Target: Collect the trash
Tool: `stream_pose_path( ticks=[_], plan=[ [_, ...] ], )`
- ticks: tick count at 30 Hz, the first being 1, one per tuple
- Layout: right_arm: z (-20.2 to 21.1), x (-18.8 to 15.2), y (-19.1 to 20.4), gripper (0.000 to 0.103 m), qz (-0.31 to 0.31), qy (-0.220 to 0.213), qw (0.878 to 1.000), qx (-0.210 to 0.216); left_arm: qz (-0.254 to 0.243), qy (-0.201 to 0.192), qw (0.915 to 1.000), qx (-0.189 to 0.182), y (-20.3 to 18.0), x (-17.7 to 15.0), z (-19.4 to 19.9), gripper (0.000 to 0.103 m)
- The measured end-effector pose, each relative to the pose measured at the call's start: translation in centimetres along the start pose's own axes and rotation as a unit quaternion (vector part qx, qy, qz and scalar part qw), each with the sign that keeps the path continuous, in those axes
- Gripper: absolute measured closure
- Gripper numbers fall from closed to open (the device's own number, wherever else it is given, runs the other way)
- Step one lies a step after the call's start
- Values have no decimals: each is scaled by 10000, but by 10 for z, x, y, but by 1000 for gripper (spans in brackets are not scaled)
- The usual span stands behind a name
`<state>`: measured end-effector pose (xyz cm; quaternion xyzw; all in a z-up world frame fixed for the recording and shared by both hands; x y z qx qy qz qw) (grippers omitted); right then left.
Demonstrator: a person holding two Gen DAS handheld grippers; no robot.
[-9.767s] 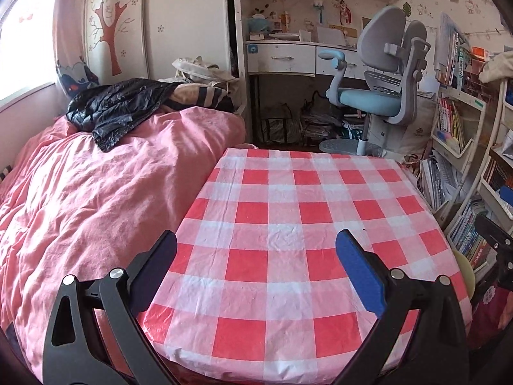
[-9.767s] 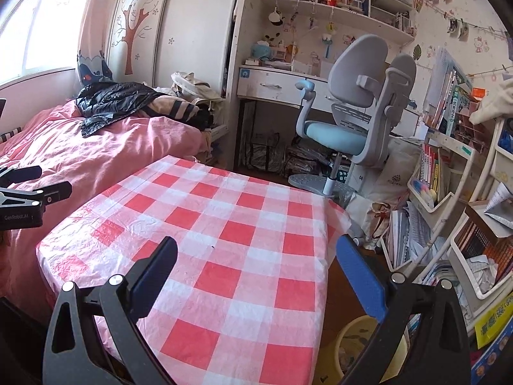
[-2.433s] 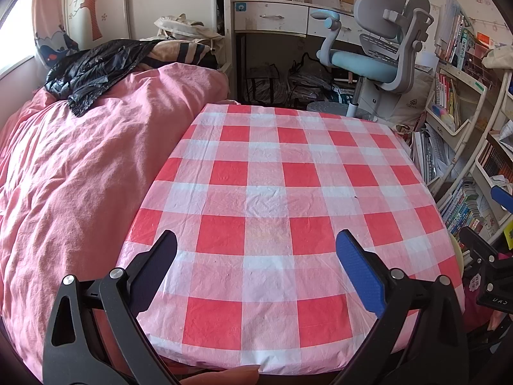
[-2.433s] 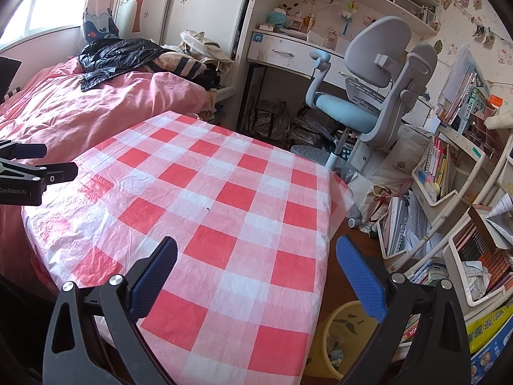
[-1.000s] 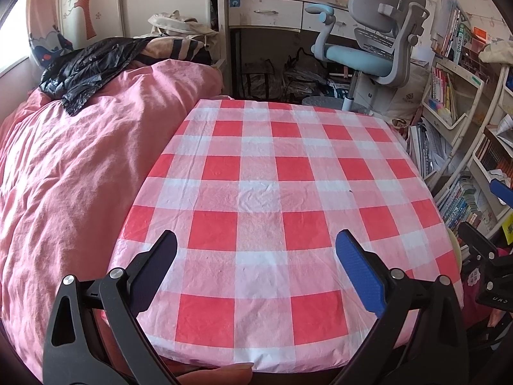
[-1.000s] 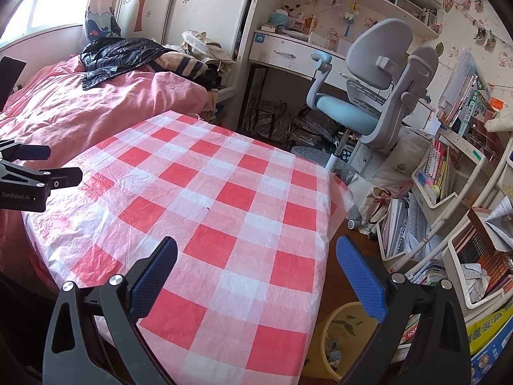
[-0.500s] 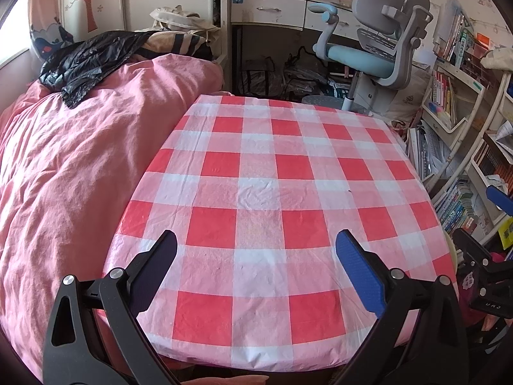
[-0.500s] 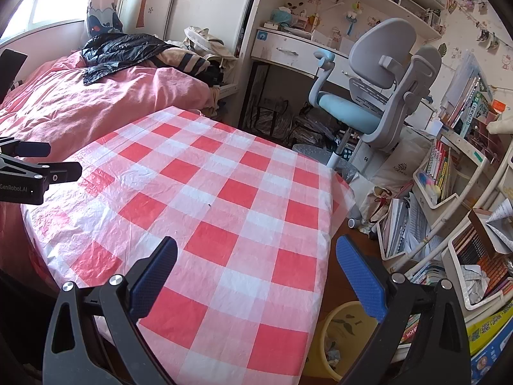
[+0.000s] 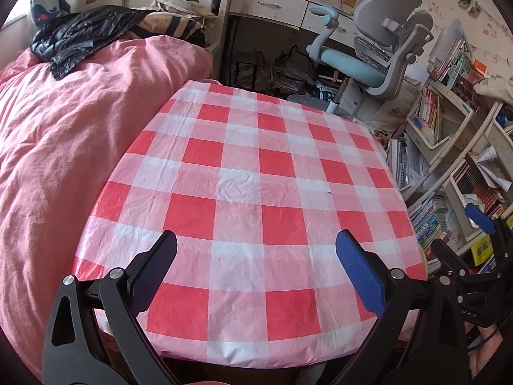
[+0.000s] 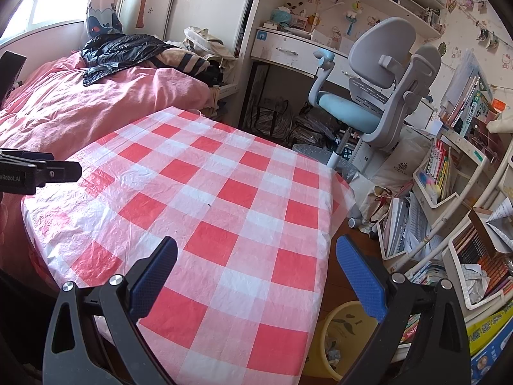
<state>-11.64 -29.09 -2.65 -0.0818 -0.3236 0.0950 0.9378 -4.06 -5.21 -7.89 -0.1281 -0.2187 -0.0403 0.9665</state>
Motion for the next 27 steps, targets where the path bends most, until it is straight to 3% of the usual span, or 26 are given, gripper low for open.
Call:
stream_pose_path(
  ticks=[8,19,27],
  plan=[
    [-2,4,3,8,4,1,10000,0,142,-124,9998,-91,4,-1,3,7],
    [-5,4,5,8,51,36,10000,-4,-20,-186,9997,135,1,-1,5,7],
    [-5,5,5,8,54,44,10000,-3,-307,-60,9983,492,-8,-5,-2,7]
  ],
)
Point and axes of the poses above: each gripper's, at about its wrist camera, not at the fingertips, and z roughly against the way its jaws point, y to its left, x to its top, the point moved 4 cm from there along -z, roughly the way its jaws point, and after that the axes turned 15 degrees about y, right-handed, at the moved point
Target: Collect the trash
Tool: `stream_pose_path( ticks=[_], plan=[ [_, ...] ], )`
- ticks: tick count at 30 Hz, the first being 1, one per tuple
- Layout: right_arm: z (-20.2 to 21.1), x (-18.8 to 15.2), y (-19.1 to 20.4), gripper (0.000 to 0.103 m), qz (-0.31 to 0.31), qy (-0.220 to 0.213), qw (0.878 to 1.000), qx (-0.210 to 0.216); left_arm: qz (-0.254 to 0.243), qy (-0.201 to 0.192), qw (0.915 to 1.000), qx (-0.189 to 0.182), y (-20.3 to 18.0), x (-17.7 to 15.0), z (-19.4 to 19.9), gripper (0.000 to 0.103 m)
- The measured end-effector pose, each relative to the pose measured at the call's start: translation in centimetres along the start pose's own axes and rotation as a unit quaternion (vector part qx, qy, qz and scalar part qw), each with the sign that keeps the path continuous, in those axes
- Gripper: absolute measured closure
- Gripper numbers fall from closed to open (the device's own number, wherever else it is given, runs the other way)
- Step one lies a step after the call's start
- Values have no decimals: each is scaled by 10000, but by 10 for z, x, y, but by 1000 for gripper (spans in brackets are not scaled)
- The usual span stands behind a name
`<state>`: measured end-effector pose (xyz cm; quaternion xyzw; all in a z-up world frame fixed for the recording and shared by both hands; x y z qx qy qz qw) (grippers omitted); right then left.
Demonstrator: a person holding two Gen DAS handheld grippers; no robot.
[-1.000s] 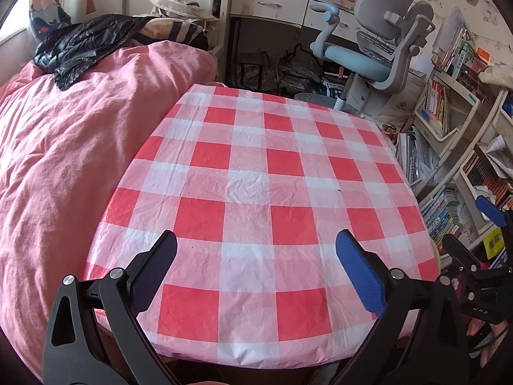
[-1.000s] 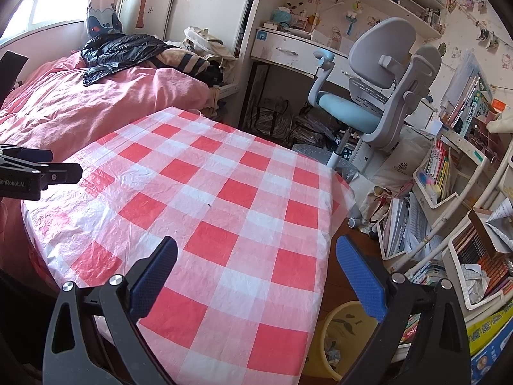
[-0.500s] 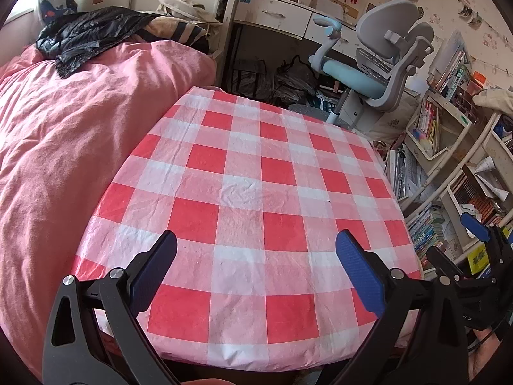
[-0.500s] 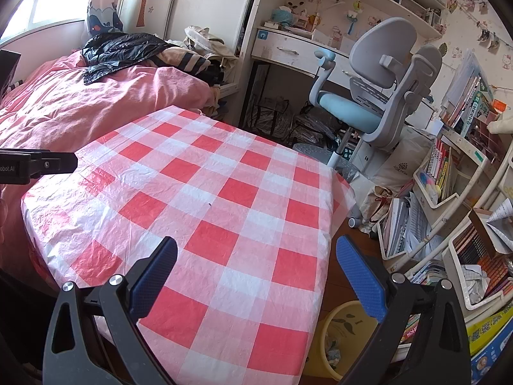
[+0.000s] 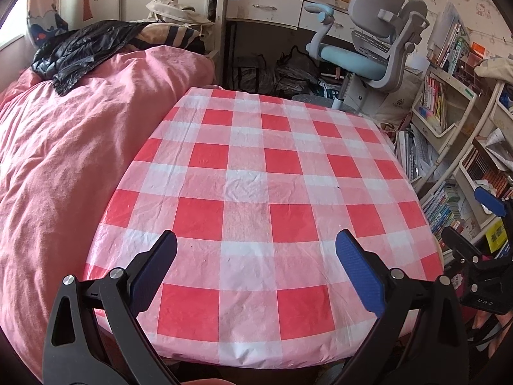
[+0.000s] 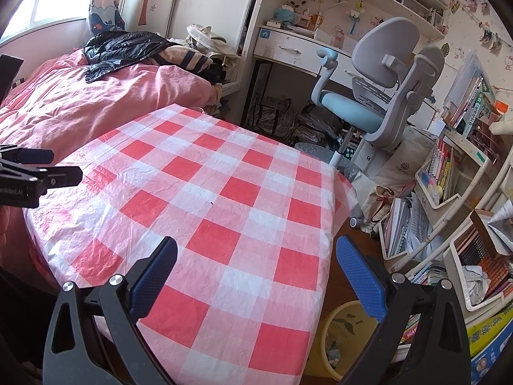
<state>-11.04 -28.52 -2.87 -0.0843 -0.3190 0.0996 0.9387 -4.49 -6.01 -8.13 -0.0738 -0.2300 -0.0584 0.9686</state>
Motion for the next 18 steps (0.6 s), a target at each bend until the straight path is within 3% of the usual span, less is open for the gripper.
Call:
stream_pose_path(
  ticks=[10,18],
  plan=[
    [-1,2,3,8,24,15,10000,5,-348,177,9981,472,-10,-2,-10,7],
    [-3,5,7,8,58,52,10000,-1,-562,333,9958,640,-16,-4,-16,7]
  ],
)
Point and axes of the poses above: each gripper's, at about its wrist camera, not at the fingertips, and z roughly against the way its jaws point, y to its left, x to its top, the point moved 4 cm from there along -z, roughly the way its jaws point, and after that the axes turned 15 degrees about y, right-handed, at the moved point
